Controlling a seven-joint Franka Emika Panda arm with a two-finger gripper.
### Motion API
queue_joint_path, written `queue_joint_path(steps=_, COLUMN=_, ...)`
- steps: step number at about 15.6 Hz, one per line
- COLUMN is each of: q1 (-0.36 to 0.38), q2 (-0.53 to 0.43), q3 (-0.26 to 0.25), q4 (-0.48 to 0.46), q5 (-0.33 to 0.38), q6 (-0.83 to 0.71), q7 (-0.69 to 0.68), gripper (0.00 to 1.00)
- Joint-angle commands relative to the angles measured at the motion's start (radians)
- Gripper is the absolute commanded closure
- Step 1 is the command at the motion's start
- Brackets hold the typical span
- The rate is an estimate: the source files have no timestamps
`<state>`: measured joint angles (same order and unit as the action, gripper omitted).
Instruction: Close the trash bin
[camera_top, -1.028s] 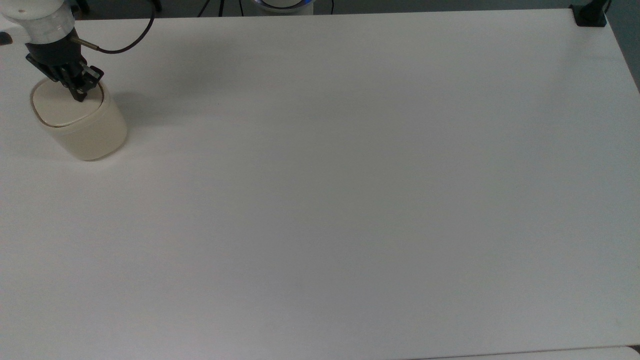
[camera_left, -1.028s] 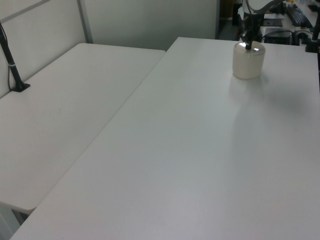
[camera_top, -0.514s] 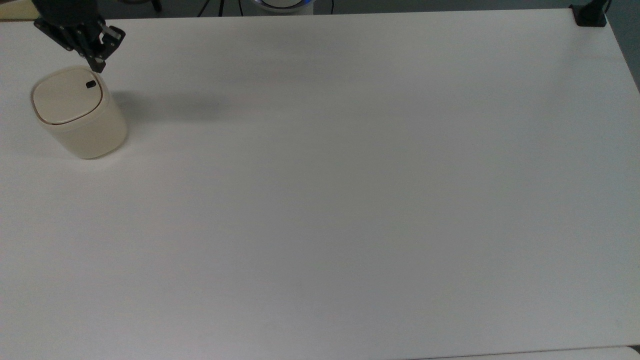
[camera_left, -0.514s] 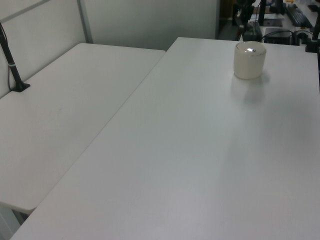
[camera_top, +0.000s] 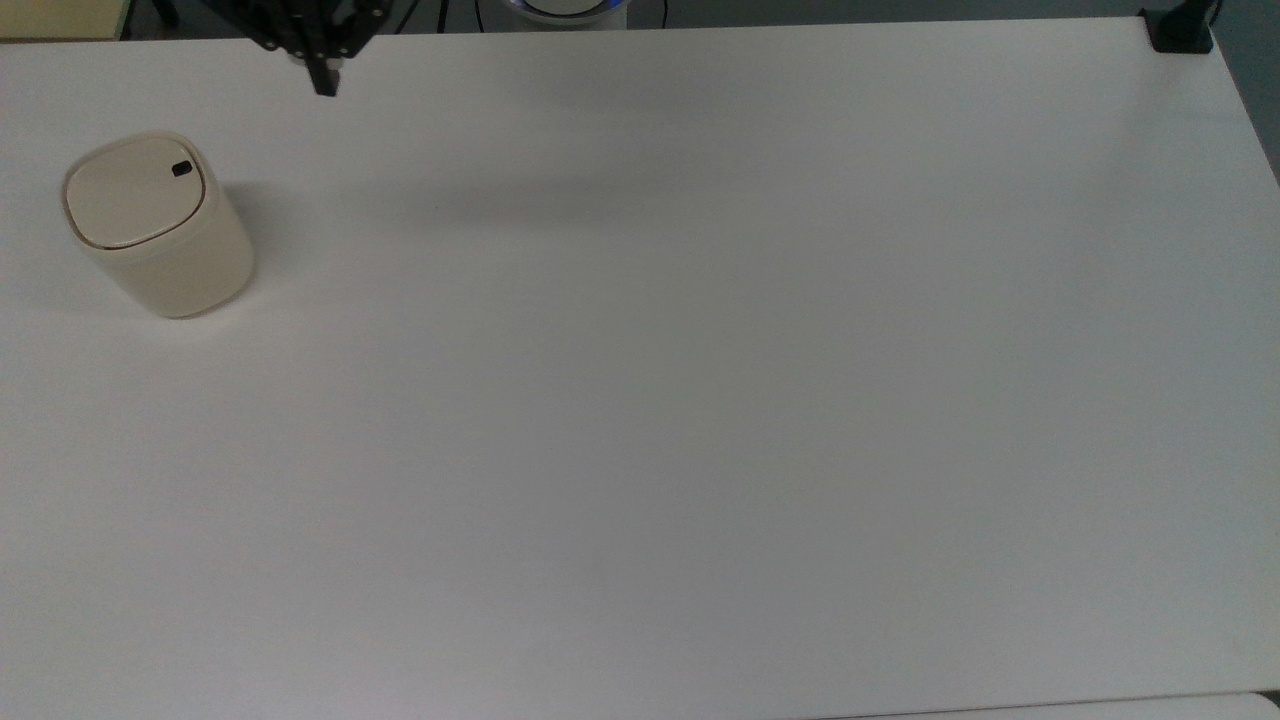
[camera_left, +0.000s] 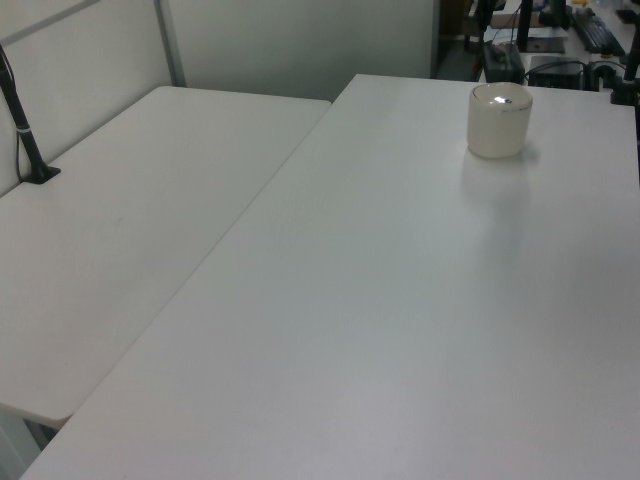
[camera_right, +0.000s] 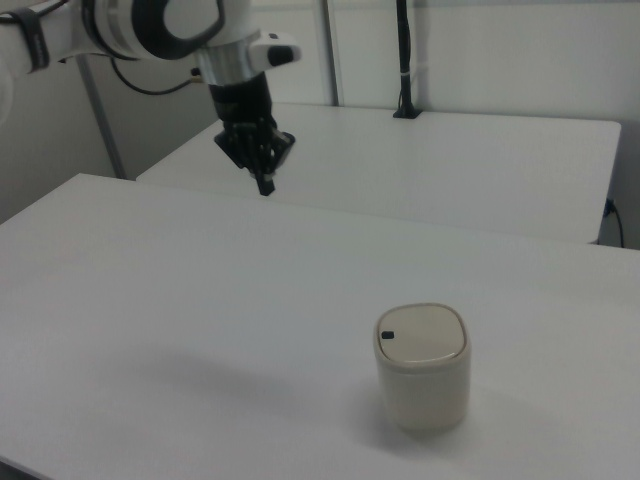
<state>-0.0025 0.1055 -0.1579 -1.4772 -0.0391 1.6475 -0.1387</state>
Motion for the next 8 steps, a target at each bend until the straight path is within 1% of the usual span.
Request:
queue_joint_path(steps=1, q1=0.093, q2=-0.043, q3=-0.011, q4=-0.022, q5=0.004, q6=-0.038, q7=0.014, gripper=1.0)
queue_joint_path(steps=3, q1=0.136, q2=-0.041, q3=-0.011, q4=-0.025, q5=0.004, q6=-0.044, q7=0.075, gripper=1.0)
queue_joint_path(steps=6, q1=0.153, q2=-0.041, q3=-0.009, q4=-0.025, q5=0.002, q6=-0.063, q7=0.08, gripper=1.0)
queue_joint_path(steps=7, q1=0.151, q2=-0.041, q3=-0.009, q4=-0.023, q5=0.002, q6=-0.063, q7=0.08, gripper=0.98)
queue_joint_path(steps=8, q1=0.151, q2=-0.041, q3=-0.009, q4=-0.023, q5=0.002, q6=-0.06, q7=0.08, gripper=0.81)
